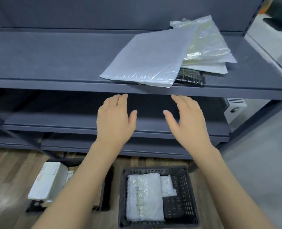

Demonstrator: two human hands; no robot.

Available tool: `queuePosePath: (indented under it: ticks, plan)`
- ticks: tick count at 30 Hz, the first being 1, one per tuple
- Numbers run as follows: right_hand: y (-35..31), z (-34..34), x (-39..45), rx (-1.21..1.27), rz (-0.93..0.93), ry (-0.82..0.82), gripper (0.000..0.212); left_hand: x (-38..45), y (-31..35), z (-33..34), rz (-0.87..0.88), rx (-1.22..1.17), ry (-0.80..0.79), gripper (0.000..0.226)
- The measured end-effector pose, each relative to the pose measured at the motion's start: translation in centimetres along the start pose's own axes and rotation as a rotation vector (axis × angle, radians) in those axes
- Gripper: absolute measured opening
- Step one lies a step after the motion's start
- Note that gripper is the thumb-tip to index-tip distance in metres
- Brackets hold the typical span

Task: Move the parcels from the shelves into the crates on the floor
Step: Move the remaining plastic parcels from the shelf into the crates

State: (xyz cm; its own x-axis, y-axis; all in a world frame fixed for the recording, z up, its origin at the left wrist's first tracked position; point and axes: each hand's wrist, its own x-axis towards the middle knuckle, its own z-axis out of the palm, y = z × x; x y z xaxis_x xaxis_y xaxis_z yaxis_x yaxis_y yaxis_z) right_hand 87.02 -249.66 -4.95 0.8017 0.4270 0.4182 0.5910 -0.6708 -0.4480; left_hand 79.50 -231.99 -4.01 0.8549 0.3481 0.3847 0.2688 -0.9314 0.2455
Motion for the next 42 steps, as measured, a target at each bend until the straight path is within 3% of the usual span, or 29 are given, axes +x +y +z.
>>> queuePosePath:
  ticks: [2,7,11,14,16,21,27,33,38,42]
  plan:
    - [0.1,-1.0,2.1,0.037,0.040,0.054,0.044,2.6,0.0,-0.7,-0.009,0.047,0.038,0.038]
    - [0.5,-2.4,6.8,0.067,0.099,0.152,0.036,8.6,-0.2,-1.5,-0.092,0.183,-0.113,0.032]
    - [0.4,-2.3,9.7,0.007,0.155,0.022,0.044,13.0,-1.9,-0.5,-0.188,0.134,-0.314,0.043]
    - [0.1,-2.0,10.5,-0.007,0.192,-0.107,0.040,14.7,-3.1,0.1,-0.294,0.055,-0.522,0.061]
    - [-0.1,-1.7,10.6,-0.011,0.209,-0.163,0.039,14.9,-3.3,0.2,-0.305,0.025,-0.579,0.066]
    - [-0.3,-1.2,10.0,-0.004,0.211,-0.143,0.028,14.2,-2.7,-0.6,-0.307,-0.051,-0.466,0.073]
    - [-0.4,-1.8,6.5,0.068,0.195,-0.142,0.056,11.1,-2.2,-1.8,-0.440,-0.361,-0.274,0.059]
    - [0.1,-1.8,0.2,0.188,0.276,-0.112,0.056,5.3,-2.7,-2.5,-0.659,-0.461,-0.312,0.074]
    - [1.0,-1.4,-5.7,0.208,0.386,-0.151,0.057,-3.1,-3.4,-2.1,-0.662,-0.685,-0.438,0.043]
    - [0.8,-0.6,-10.2,0.193,0.448,-0.231,0.058,-9.2,-3.3,-1.9,-0.736,-0.903,-0.444,0.022]
